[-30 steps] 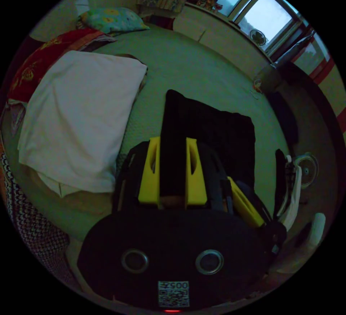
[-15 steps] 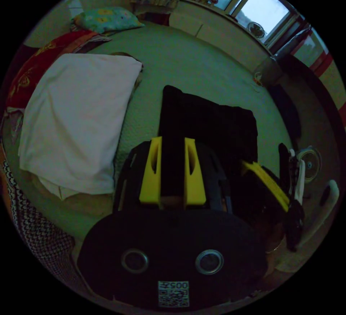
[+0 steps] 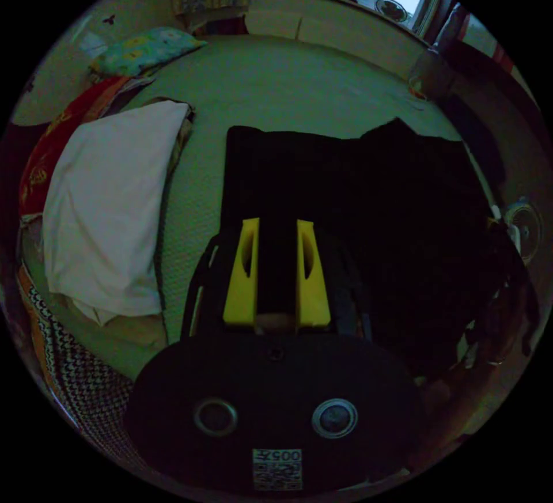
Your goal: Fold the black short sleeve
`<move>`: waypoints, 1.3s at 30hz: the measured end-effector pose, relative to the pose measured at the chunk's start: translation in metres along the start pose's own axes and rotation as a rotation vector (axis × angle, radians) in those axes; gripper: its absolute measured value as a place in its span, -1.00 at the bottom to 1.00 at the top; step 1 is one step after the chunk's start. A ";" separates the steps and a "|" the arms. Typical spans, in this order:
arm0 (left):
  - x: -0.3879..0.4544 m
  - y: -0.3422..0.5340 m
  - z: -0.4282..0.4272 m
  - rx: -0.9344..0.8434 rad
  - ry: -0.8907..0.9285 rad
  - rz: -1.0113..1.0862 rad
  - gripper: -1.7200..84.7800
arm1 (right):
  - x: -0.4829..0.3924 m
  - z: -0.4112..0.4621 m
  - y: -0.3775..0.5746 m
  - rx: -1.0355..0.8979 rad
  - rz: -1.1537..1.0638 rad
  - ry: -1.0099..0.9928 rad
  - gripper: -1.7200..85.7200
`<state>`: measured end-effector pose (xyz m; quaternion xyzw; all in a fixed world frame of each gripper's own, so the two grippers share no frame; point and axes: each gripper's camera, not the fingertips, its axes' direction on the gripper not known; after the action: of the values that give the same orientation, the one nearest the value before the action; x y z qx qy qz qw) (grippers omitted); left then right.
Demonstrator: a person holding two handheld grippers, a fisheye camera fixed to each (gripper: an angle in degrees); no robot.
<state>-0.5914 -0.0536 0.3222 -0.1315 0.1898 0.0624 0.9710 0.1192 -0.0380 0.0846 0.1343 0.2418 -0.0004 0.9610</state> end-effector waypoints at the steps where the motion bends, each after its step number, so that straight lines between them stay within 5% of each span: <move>1: 0.001 0.000 0.000 0.001 -0.002 -0.002 -0.71 | 0.004 -0.002 -0.001 0.014 0.002 0.054 -0.99; 11: 0.007 -0.002 0.005 -0.005 -0.008 -0.019 -0.71 | 0.048 -0.020 -0.002 0.080 0.206 0.356 -0.99; 19: 0.003 -0.005 0.007 -0.008 0.005 -0.024 -0.71 | 0.058 0.003 -0.003 -0.171 0.247 0.438 -0.98; 24: -0.015 -0.005 0.001 0.037 0.082 -0.092 -0.71 | 0.046 -0.030 0.003 0.092 0.296 0.424 -0.97; 28: -0.030 -0.005 -0.003 0.092 0.108 -0.136 -0.71 | 0.019 -0.041 0.010 0.222 0.199 0.331 -0.98; 39: -0.043 -0.011 -0.001 0.180 0.045 -0.106 -0.69 | -0.069 -0.022 0.021 0.130 -0.184 0.175 -0.98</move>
<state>-0.6295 -0.0676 0.3407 -0.0547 0.2091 -0.0093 0.9763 0.0494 -0.0163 0.1041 0.1729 0.3356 -0.0925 0.9214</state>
